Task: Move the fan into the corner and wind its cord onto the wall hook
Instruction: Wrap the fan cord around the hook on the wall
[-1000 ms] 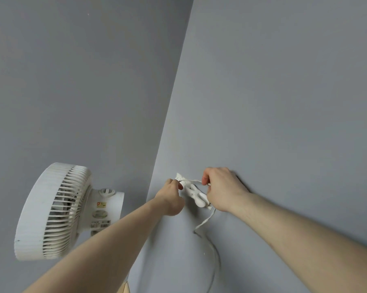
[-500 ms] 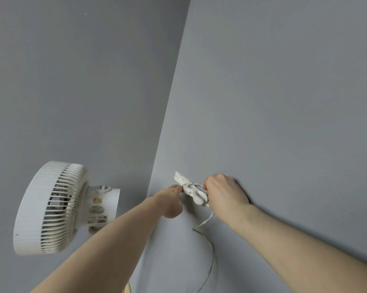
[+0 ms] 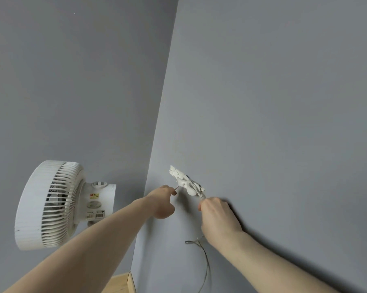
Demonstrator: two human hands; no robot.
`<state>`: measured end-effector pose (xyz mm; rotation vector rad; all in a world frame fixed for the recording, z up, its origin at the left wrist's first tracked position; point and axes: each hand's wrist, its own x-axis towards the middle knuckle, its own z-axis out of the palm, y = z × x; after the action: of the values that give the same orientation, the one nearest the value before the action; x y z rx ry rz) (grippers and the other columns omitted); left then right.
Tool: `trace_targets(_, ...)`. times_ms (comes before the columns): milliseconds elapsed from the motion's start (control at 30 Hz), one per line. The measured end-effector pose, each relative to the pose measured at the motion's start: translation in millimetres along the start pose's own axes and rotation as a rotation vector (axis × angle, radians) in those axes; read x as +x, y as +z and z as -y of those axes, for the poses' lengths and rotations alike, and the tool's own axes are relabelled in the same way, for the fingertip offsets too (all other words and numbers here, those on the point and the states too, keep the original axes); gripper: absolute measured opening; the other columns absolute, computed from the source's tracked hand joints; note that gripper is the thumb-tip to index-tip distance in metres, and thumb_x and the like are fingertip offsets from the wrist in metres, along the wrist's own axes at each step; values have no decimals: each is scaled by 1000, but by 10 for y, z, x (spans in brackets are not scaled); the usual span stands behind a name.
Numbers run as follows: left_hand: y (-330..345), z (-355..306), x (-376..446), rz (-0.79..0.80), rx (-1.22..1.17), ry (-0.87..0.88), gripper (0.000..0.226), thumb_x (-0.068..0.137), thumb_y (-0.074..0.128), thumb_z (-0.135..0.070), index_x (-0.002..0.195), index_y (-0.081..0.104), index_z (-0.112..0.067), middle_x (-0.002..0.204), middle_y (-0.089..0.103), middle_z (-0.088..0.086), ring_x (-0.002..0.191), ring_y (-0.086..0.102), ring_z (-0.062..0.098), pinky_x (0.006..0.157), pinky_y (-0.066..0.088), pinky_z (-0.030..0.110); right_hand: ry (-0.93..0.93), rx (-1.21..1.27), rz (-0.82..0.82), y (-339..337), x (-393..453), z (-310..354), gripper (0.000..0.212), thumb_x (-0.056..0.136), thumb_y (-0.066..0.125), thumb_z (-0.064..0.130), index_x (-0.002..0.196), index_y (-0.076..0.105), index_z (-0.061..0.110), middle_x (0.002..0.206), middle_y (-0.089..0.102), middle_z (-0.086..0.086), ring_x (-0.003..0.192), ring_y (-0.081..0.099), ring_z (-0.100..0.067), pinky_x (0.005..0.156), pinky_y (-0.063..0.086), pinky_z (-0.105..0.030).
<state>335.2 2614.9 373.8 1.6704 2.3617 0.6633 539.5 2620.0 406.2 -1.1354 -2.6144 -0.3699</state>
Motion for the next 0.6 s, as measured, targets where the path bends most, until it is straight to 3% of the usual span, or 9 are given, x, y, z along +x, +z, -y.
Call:
trace_targets(167, 53, -15, -60, 2, -15, 10, 67, 86, 49, -10, 150, 40, -23, 154, 34, -5, 134, 48, 18, 109, 43, 31, 80, 101, 78, 158, -70, 75, 33, 86, 49, -11, 108, 65, 9, 116, 68, -12, 107, 68, -31, 82, 53, -36)
trace_targets(267, 102, -12, -113, -19, -53, 16, 63, 86, 48, -8, 146, 45, -24, 151, 35, -6, 127, 53, 18, 104, 47, 31, 145, 248, 131, 273, -42, 114, 36, 90, 59, 6, 126, 62, 14, 128, 64, -9, 118, 63, -30, 91, 53, -36)
trace_targets(467, 259, 127, -218, -101, -156, -15, 39, 82, 45, -6, 113, 58, -27, 124, 46, -4, 116, 51, 21, 93, 49, 30, 229, 533, 248, 451, 75, 187, 50, 85, 58, 14, 135, 57, 15, 137, 61, -6, 126, 58, -27, 99, 52, -33)
trace_targets(600, 268, 218, -230, -172, -236, -70, 34, 83, 45, -8, 107, 60, -26, 115, 55, -5, 118, 46, 21, 95, 47, 32, 233, 655, 297, 621, 151, 216, 59, 81, 49, 14, 140, 53, 13, 139, 59, -9, 122, 60, -31, 99, 54, -38)
